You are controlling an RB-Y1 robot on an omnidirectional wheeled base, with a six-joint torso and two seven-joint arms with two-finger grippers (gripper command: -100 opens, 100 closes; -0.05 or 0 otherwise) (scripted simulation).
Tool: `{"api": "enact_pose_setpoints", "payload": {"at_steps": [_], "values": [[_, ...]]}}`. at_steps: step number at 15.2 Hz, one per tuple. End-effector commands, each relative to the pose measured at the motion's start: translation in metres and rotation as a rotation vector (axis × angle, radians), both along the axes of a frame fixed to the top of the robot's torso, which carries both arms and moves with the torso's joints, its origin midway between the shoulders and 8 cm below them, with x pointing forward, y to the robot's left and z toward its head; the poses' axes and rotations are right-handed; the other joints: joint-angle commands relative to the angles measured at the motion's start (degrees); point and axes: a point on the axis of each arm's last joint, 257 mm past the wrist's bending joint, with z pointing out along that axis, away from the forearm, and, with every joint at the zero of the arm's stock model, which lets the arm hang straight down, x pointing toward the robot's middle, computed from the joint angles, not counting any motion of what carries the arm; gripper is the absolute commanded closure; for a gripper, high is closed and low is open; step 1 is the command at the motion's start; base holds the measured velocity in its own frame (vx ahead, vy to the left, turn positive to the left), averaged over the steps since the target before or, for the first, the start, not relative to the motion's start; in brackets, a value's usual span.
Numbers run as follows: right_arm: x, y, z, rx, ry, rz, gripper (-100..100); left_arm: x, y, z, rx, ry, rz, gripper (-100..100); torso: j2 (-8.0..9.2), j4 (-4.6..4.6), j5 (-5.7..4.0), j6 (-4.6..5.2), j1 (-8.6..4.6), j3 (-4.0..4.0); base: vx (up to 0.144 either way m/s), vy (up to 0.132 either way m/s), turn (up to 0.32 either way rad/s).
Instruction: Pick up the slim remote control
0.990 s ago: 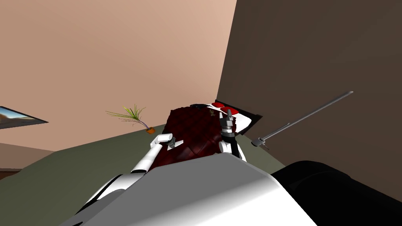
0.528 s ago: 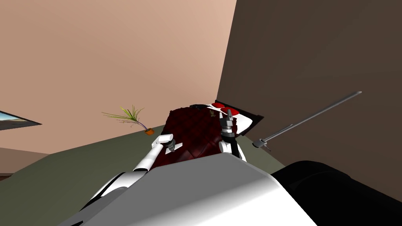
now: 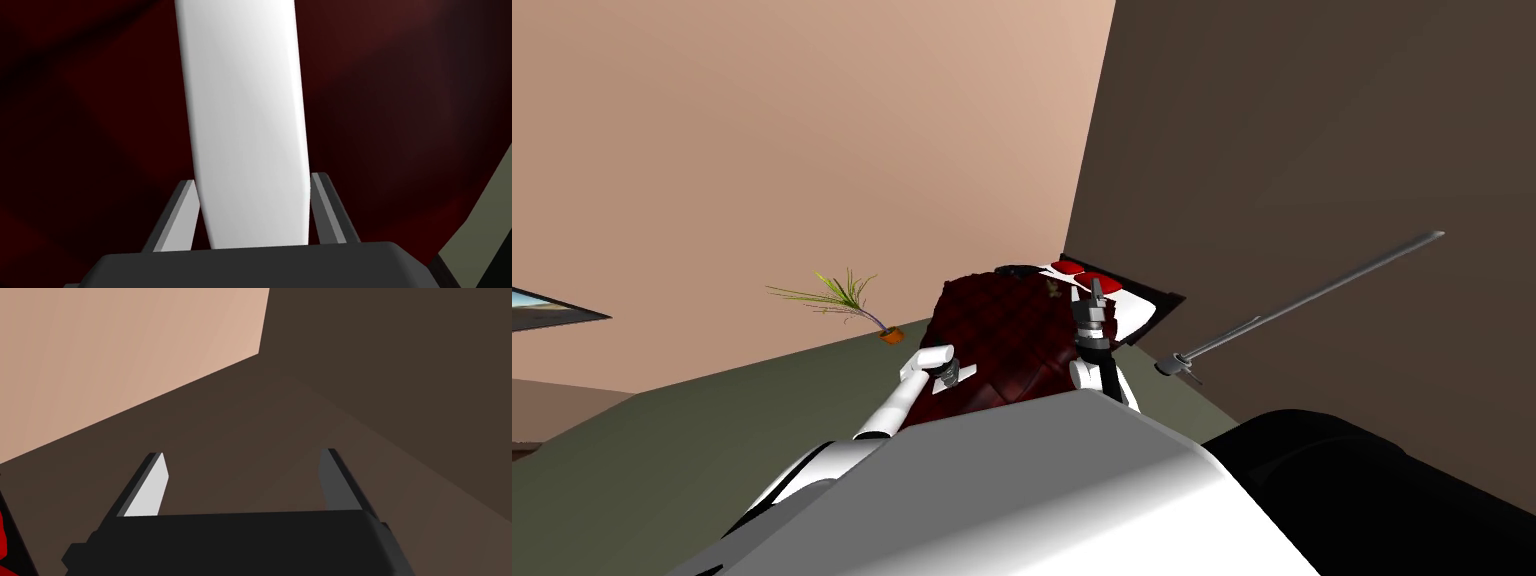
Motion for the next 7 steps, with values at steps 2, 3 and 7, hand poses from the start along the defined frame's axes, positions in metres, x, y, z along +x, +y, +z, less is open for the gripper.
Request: {"api": "enact_pose_setpoints", "payload": {"at_steps": [2, 3, 7], "values": [[0.000, 0.000, 0.000, 0.000, 0.000, 0.000, 0, 0.000, 0.000, 0.000, 0.000, 0.000, 0.000, 100, -0.01, -0.01, 0.01, 0.00, 0.01, -0.01, 0.000, 0.000, 0.000], [0.000, 0.000, 0.000, 0.000, 0.000, 0.000, 0, 0.000, 0.000, 0.000, 0.000, 0.000, 0.000, 100, -0.02, -0.01, 0.00, 0.00, 0.02, -0.01, 0.000, 0.000, 0.000], [0.000, 0.000, 0.000, 0.000, 0.000, 0.000, 0, 0.006, 0.001, 0.012, 0.001, 0.001, -0.002, 100, -0.01, 0.01, -0.04, 0.00, -0.04, 0.00, -0.007, -0.008, 0.008]]}}
